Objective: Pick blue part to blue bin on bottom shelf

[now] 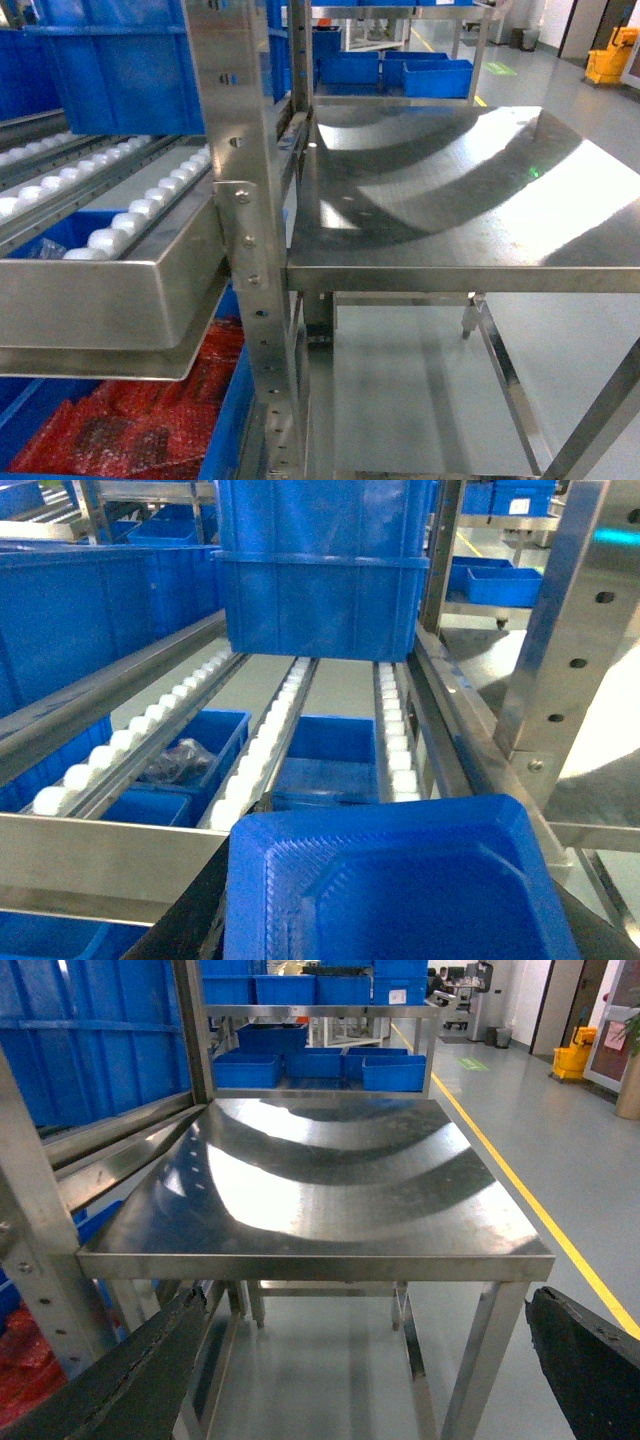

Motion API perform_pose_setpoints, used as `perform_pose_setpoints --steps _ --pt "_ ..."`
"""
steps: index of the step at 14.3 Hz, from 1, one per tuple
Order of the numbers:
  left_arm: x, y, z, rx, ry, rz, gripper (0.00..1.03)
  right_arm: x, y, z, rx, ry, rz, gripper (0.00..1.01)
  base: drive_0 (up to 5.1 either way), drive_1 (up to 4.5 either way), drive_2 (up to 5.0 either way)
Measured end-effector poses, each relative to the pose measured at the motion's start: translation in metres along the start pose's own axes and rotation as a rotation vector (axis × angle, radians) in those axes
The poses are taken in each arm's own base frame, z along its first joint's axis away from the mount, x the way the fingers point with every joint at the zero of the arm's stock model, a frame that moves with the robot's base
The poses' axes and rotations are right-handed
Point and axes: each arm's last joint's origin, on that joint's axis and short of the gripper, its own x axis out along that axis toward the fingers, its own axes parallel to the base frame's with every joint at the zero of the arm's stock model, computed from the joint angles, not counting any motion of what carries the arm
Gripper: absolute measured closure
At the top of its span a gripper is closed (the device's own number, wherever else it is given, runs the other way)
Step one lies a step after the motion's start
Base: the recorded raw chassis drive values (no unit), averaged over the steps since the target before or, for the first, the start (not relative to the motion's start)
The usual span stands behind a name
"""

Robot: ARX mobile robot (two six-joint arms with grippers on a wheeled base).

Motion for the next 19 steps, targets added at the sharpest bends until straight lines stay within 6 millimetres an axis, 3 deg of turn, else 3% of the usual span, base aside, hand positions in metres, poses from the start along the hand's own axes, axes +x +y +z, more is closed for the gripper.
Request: perform_pose_setpoints --steps 19 --pt "0.0001 -0.0002 -0.0002 0.001 0.002 0.000 0.59 0.0000 0.0000 -0.0002 0.000 0.002 0.000 0.03 -4.9 1.41 3.4"
